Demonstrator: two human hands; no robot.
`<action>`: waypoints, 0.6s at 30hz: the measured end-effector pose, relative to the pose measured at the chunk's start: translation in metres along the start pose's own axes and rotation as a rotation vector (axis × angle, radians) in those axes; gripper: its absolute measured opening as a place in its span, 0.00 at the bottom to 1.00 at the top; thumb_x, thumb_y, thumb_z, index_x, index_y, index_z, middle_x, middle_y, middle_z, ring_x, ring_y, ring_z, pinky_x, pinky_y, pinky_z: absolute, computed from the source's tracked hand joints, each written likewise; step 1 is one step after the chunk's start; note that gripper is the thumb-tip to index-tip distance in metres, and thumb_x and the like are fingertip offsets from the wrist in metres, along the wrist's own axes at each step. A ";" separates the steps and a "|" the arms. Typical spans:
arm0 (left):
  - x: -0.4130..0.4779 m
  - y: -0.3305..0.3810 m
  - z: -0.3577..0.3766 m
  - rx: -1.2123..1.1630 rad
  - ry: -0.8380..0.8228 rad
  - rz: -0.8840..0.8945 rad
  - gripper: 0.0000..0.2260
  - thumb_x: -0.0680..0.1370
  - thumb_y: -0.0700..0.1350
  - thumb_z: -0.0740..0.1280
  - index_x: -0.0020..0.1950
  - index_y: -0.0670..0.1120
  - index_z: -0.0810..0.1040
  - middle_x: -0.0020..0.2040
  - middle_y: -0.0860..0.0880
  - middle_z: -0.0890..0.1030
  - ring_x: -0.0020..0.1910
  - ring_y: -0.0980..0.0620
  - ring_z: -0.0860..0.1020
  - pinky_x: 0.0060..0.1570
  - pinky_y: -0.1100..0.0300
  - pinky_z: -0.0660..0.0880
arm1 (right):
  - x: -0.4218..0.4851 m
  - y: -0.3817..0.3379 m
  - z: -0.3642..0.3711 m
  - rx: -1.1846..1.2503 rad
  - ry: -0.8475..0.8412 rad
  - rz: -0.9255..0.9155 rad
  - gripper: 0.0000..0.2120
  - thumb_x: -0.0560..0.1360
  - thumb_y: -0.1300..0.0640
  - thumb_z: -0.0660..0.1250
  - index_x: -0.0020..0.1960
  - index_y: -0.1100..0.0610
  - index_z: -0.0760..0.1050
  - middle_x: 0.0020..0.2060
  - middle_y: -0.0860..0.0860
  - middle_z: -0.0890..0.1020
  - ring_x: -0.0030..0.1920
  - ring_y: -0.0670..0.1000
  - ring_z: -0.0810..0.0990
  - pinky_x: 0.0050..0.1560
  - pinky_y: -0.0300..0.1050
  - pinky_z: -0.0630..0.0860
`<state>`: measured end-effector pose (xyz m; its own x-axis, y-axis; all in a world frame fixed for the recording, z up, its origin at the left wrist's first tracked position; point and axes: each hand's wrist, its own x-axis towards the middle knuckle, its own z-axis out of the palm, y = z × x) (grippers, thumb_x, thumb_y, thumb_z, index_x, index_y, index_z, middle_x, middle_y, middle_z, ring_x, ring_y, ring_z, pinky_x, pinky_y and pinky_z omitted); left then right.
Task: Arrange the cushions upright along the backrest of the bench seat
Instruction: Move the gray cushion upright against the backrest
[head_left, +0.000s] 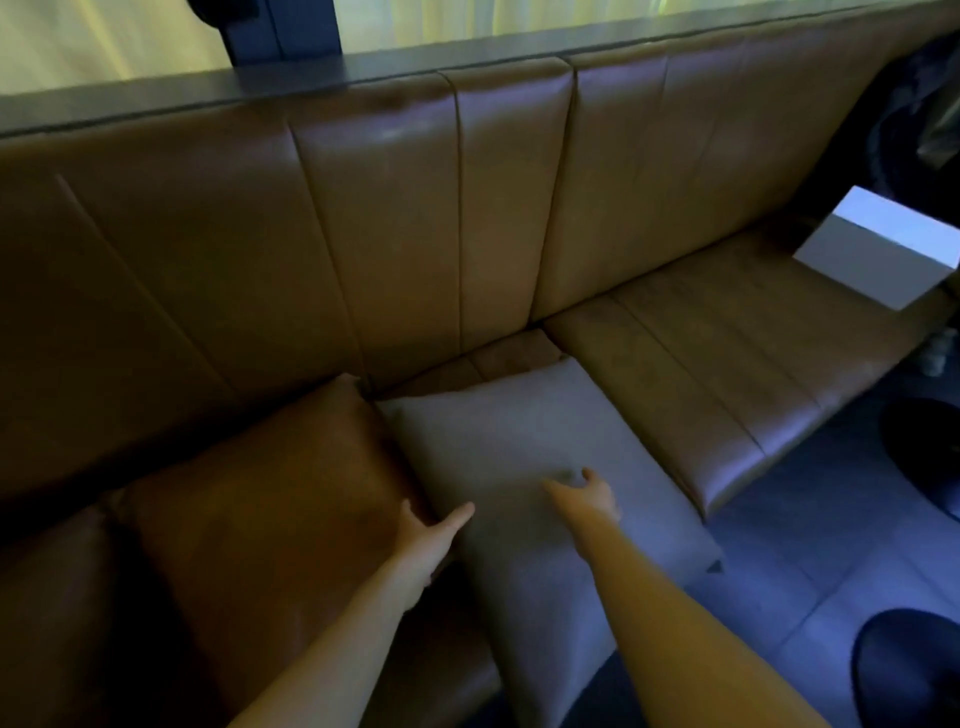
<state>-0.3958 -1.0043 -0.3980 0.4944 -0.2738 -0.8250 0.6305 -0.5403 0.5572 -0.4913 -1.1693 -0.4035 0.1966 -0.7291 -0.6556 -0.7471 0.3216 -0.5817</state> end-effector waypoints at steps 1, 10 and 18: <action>0.002 -0.003 0.012 -0.027 0.021 -0.011 0.50 0.70 0.59 0.73 0.80 0.53 0.42 0.79 0.47 0.54 0.75 0.40 0.61 0.66 0.39 0.66 | 0.011 0.004 -0.013 -0.042 -0.004 0.013 0.41 0.68 0.44 0.73 0.76 0.53 0.62 0.72 0.58 0.69 0.71 0.63 0.66 0.71 0.60 0.66; 0.033 -0.011 0.069 -0.179 0.199 0.033 0.62 0.58 0.51 0.82 0.79 0.54 0.42 0.76 0.46 0.63 0.72 0.41 0.65 0.67 0.41 0.65 | 0.141 0.060 -0.088 -0.133 -0.049 0.029 0.67 0.40 0.22 0.72 0.73 0.54 0.67 0.71 0.57 0.70 0.72 0.62 0.67 0.71 0.63 0.64; 0.039 -0.015 0.089 -0.387 0.322 0.154 0.57 0.54 0.39 0.84 0.77 0.52 0.58 0.68 0.44 0.73 0.63 0.39 0.74 0.58 0.40 0.74 | 0.120 0.038 -0.117 0.068 -0.141 0.018 0.48 0.63 0.43 0.79 0.74 0.62 0.65 0.71 0.59 0.71 0.70 0.62 0.70 0.72 0.57 0.65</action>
<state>-0.4397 -1.0776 -0.4468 0.7196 -0.0355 -0.6935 0.6805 -0.1632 0.7144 -0.5703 -1.3152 -0.4484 0.2743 -0.6325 -0.7244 -0.7076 0.3773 -0.5974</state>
